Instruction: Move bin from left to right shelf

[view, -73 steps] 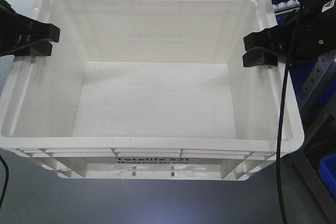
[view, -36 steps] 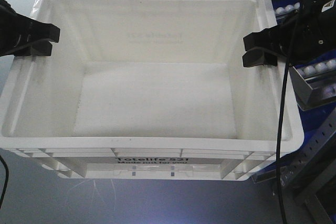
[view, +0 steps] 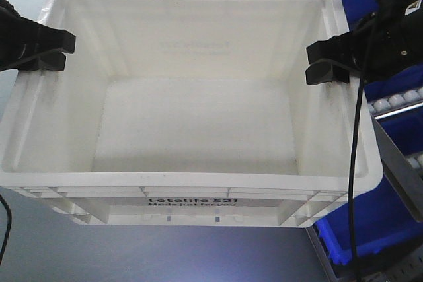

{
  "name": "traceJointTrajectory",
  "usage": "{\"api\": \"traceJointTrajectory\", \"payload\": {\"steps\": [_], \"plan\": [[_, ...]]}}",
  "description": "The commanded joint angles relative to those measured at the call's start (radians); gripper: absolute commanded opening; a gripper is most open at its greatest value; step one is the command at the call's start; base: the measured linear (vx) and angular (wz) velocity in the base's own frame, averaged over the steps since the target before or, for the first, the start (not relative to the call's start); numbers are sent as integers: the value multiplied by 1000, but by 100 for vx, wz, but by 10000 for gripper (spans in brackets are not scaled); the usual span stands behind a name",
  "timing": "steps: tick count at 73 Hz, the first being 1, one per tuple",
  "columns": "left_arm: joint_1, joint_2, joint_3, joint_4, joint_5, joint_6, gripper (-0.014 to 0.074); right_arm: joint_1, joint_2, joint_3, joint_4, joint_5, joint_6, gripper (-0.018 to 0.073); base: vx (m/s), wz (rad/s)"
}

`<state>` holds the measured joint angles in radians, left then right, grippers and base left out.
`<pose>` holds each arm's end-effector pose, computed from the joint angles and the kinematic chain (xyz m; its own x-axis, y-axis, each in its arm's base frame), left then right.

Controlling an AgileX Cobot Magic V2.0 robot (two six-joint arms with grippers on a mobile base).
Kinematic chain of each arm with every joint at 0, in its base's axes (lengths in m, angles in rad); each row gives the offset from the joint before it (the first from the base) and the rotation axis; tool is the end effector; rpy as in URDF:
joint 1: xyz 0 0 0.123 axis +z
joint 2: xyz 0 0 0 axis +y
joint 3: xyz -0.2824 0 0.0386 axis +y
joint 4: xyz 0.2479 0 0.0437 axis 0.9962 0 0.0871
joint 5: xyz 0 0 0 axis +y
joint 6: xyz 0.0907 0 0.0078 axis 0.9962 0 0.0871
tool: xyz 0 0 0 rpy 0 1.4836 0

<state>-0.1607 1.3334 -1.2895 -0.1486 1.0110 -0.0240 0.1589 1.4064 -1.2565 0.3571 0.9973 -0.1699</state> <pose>0.2668 -0.0548 0.3651 -0.8295 0.0308 -0.5576 0.1447 0.9762 -0.1613 0.2803 0.0720 0.3394 -0.8550 -0.1081 -0.5071 -0.2752 0.9236 0.2670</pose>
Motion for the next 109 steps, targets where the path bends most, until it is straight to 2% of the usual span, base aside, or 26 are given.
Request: {"api": "traceJointTrajectory", "payload": {"steps": [1, 109], "plan": [[0, -46, -39, -11, -90, 18, -6, -4, -50, -38, 45, -65, -30, -5, 44, 2], [0, -46, -39, -11, -91, 18, -6, -4, -50, -38, 45, -65, -30, -5, 44, 21]]}}
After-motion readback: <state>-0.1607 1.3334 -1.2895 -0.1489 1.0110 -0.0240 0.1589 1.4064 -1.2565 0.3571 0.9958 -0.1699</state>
